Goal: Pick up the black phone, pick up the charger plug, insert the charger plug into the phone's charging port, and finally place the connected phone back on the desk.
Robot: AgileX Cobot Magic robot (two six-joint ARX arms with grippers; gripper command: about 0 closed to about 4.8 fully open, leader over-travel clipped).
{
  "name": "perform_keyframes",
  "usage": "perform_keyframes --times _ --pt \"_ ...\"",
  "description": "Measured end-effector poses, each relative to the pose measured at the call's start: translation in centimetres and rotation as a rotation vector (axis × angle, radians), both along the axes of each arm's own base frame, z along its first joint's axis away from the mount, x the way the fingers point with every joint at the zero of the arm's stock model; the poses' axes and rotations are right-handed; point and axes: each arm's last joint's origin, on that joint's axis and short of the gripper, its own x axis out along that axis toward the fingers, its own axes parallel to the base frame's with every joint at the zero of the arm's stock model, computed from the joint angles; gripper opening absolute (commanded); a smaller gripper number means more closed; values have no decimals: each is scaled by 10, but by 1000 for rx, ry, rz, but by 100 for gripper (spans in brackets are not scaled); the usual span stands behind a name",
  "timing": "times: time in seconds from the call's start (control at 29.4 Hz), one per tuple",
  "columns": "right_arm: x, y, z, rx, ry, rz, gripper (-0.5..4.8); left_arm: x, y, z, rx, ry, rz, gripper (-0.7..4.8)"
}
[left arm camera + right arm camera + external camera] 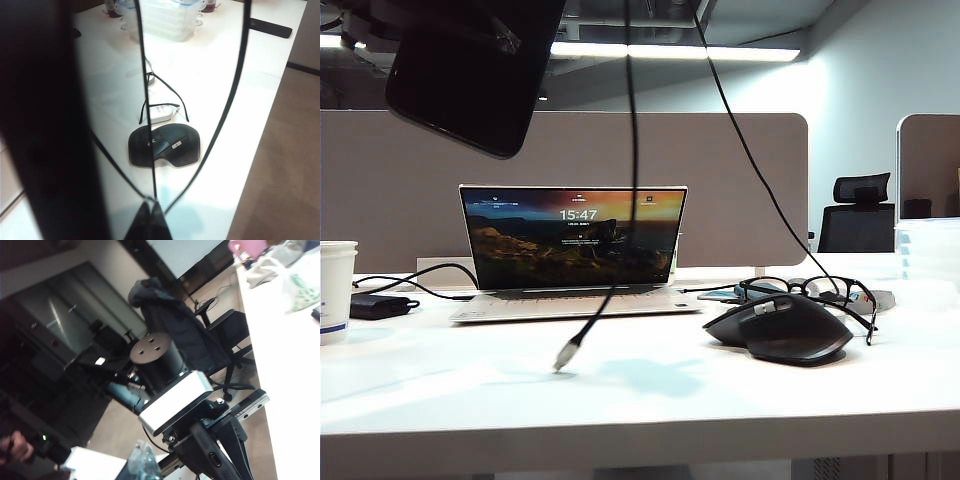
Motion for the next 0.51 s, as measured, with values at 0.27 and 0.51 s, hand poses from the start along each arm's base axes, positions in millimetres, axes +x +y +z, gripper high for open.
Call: perform_keyframes --times 0.27,0.51 --pt "1 0 -4 52 -143 -34 -6 0 0 0 0 0 0 -6" --pt "4 1 -8 50 -200 -143 -6 0 0 0 0 0 0 -6"
